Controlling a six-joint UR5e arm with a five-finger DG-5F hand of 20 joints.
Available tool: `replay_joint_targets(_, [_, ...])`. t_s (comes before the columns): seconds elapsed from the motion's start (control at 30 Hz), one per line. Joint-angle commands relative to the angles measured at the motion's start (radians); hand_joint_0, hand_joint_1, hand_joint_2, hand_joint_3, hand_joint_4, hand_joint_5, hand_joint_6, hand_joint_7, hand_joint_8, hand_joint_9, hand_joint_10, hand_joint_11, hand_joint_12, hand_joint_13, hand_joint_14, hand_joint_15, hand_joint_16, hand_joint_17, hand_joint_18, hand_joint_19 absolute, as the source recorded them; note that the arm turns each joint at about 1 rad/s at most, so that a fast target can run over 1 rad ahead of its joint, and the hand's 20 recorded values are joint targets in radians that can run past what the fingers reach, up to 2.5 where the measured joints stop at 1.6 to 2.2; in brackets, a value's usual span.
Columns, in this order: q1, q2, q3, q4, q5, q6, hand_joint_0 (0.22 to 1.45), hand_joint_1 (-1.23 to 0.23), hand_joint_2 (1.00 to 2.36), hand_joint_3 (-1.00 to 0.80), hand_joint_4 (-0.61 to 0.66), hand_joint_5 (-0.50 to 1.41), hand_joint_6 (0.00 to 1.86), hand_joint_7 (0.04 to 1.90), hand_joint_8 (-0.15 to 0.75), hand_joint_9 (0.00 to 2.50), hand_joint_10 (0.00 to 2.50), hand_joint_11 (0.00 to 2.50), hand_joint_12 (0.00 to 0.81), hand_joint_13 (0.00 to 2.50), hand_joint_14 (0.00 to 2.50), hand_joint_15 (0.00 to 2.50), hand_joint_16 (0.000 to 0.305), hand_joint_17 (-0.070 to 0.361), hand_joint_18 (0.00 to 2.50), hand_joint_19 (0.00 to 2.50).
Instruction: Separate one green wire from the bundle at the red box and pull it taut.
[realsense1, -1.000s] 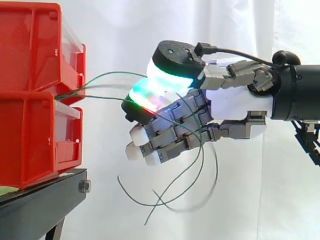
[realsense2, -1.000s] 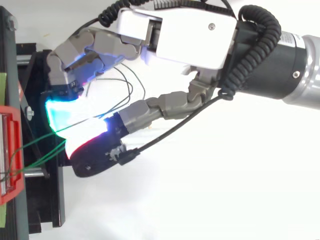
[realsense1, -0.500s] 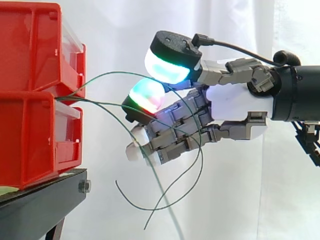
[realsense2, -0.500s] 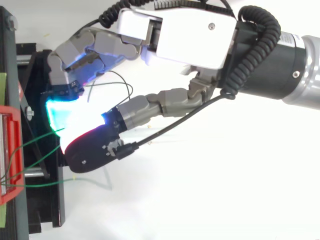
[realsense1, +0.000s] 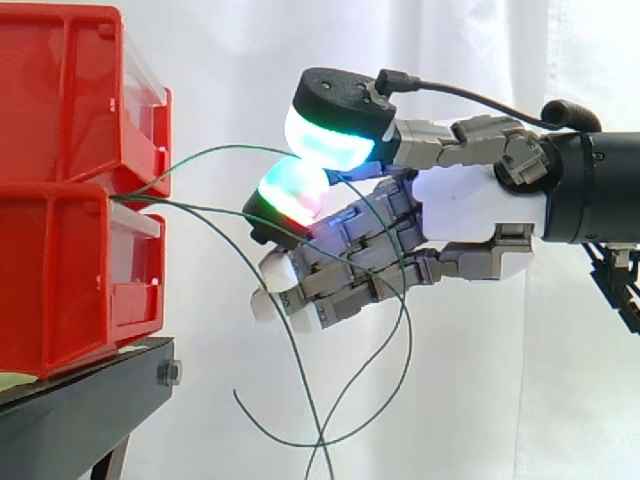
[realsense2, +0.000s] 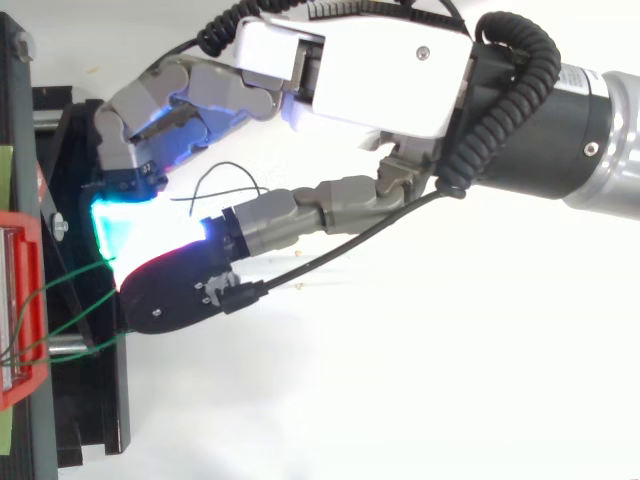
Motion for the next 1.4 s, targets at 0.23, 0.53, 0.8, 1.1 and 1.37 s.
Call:
replay_joint_targets(0.23, [0.000,0.000,-0.001,-0.001,0.002,0.007,0.58,-0.69,1.02,-0.17,0.10,-0.15,0.90,1.11,0.319,0.87,0.01,0.56,0.350,0.61,0.01,0.25,0.045,0.101,0.53,0.26])
replay_joint_targets(0.53, [0.003,0.000,-0.083,0.050,0.002,0.101,0.59,-0.71,1.02,-0.12,0.06,-0.13,0.90,1.13,0.313,0.87,0.01,0.55,0.356,0.60,0.01,0.24,0.048,0.107,0.54,0.24])
replay_joint_targets(0.8, [0.009,0.000,-0.142,0.085,0.014,0.220,0.60,-0.71,1.02,-0.13,0.07,-0.13,0.90,1.11,0.320,0.93,0.01,0.58,0.341,0.62,0.01,0.25,0.044,0.099,0.51,0.20])
replay_joint_targets(1.1, [0.015,0.000,-0.142,0.058,0.027,0.236,0.60,-0.70,1.02,-0.14,0.08,-0.13,0.90,1.10,0.318,1.00,0.02,0.77,0.342,0.69,0.01,0.35,0.041,0.093,0.51,0.21])
replay_joint_targets(1.37, [0.021,0.000,-0.142,0.028,0.027,0.225,0.60,-0.69,1.02,-0.16,0.08,-0.14,0.90,1.09,0.316,0.97,0.01,1.13,0.364,0.87,0.02,0.68,0.040,0.090,0.56,0.26])
